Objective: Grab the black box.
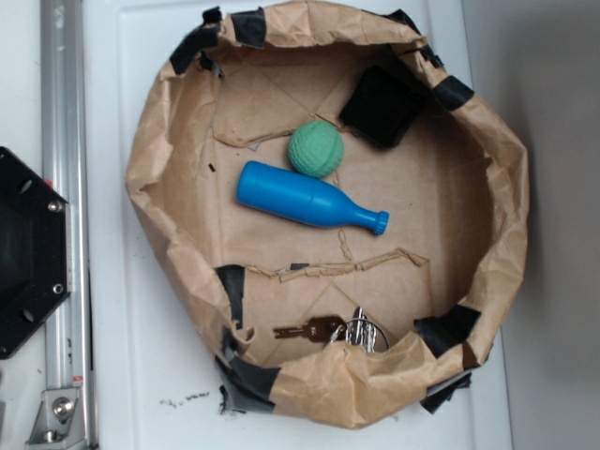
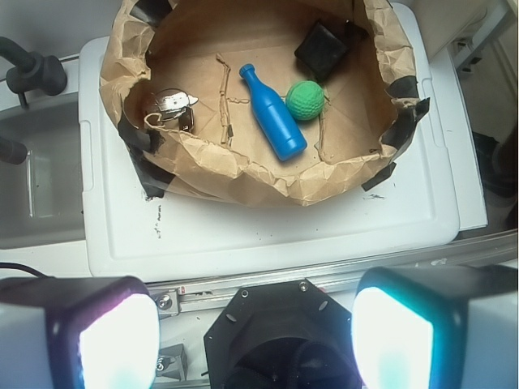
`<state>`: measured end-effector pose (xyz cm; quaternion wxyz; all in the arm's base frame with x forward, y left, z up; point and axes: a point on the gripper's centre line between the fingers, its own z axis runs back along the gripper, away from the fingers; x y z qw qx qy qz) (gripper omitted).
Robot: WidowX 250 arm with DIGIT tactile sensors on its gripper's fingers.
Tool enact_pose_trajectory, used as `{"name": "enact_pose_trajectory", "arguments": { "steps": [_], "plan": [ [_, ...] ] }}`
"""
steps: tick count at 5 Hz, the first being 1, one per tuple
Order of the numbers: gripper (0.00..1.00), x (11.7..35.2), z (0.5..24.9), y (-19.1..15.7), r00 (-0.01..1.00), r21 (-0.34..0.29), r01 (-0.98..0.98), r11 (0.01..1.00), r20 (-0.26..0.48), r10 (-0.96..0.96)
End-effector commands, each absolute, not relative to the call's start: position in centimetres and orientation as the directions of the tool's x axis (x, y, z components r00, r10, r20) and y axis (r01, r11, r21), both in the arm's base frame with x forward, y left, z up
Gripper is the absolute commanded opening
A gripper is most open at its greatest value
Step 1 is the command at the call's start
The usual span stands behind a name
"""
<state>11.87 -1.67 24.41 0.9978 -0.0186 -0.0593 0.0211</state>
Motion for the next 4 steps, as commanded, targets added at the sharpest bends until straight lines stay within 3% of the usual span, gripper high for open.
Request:
{"name": "enact_pose_trajectory", "arguments": {
  "steps": [1, 2, 3, 4],
  "plan": [
    [1.00, 11.9, 24.4, -1.7, 0.992, -0.040, -0.040, 0.998, 0.118, 0.044],
    [1.00, 16.9, 23.4, -1.9, 0.956, -0.104, -0.196, 0.975, 0.200, 0.214],
    [1.00, 20.3, 22.3, -2.4, 0.906, -0.104, -0.312, 0.944, 0.267, 0.328],
    [1.00, 23.0, 19.8, -2.4, 0.859, -0.091, -0.425, 0.900, 0.271, 0.433]
  ]
}}
